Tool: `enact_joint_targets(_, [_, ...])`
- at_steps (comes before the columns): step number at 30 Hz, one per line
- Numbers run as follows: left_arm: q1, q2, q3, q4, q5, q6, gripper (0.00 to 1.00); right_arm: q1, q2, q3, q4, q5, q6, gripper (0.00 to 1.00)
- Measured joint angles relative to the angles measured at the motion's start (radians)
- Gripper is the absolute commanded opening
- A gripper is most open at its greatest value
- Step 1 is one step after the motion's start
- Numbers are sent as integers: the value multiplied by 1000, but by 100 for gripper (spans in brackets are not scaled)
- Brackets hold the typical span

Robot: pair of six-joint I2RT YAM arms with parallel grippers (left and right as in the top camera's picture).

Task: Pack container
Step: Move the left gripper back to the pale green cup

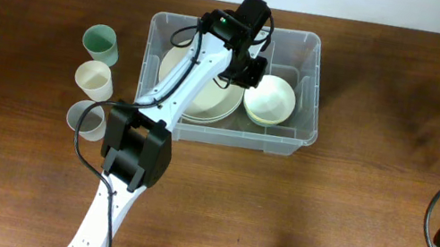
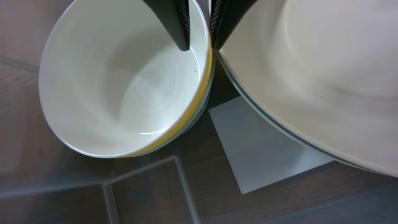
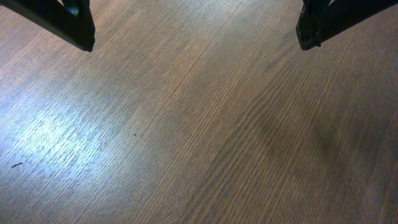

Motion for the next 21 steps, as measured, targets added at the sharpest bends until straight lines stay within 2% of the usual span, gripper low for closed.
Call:
enact_joint_targets(9, [3, 0, 11, 1, -9, -3, 41, 0, 0, 0, 0, 0, 0, 99])
enact_joint_targets(14, [29, 5, 165, -75, -37, 10, 53, 0, 0, 0, 0, 0, 0, 99])
enact_joint_targets(15, [37, 5, 214, -95, -51, 14, 58, 0, 0, 0, 0, 0, 0, 99])
enact_joint_targets(18, [70, 5, 395, -168, -138, 35, 96, 0, 0, 0, 0, 0, 0, 99])
enact_joint_targets(21, [106, 5, 563, -250, -253, 32, 99, 0, 0, 0, 0, 0, 0, 99])
